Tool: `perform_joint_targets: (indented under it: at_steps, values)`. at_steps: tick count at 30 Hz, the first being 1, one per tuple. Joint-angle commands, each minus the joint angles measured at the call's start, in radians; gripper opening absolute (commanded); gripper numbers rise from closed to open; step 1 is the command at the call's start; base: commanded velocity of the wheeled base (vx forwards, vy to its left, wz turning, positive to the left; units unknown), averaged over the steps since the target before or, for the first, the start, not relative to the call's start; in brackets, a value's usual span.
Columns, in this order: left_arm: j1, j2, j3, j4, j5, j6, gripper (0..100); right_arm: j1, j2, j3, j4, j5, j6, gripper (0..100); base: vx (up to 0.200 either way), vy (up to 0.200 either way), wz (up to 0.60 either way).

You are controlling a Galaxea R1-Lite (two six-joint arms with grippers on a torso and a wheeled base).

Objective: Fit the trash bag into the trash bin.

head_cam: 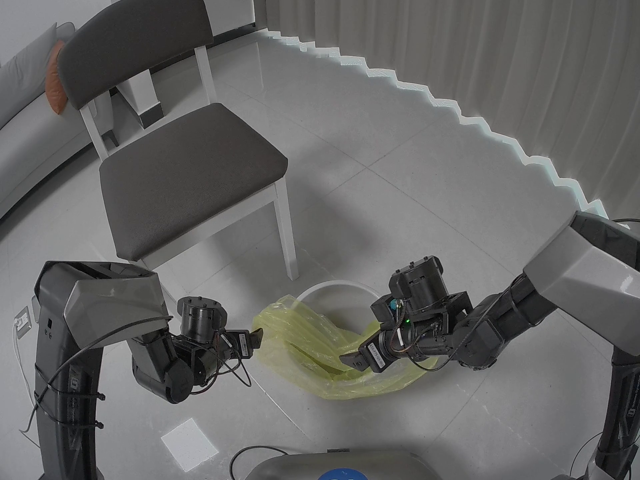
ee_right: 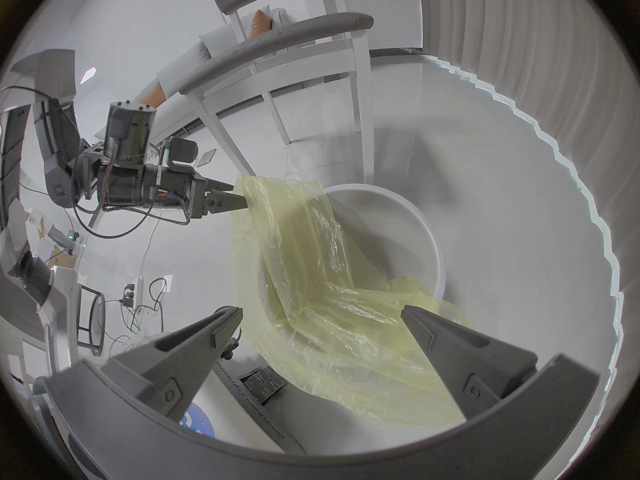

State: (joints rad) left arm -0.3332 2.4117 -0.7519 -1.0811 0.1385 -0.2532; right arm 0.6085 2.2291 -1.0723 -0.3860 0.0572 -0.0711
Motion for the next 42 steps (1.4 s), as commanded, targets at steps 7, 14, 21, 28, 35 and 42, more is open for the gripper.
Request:
perform_joint_targets:
  at_steps: [7, 14, 21, 28, 35, 42]
  values:
    - [0.000, -0.088, 0.088, -0.036, -0.030, 0.000, 100, 0.007, 0.104, -0.066, -0.001, -0.007, -0.075, 100, 0.000, 0.000, 0.00]
    - [0.000, -0.095, 0.117, -0.042, -0.046, -0.006, 100, 0.007, 0.144, -0.093, -0.002, -0.053, -0.156, 100, 0.000, 0.000, 0.00]
    - [0.002, -0.103, 0.164, -0.117, -0.046, 0.000, 100, 0.007, 0.150, -0.112, -0.002, -0.062, -0.208, 100, 0.000, 0.000, 0.00]
    - [0.003, -0.106, 0.180, -0.132, -0.045, -0.001, 100, 0.028, 0.175, -0.132, -0.004, -0.083, -0.228, 100, 0.000, 0.000, 0.00]
    - [0.000, -0.166, 0.200, -0.132, -0.045, -0.001, 100, 0.027, 0.224, -0.173, -0.004, -0.105, -0.276, 100, 0.000, 0.000, 0.00]
    - [0.019, -0.169, 0.203, -0.131, -0.046, -0.001, 100, 0.027, 0.267, -0.219, -0.002, -0.117, -0.286, 100, 0.000, 0.000, 0.00]
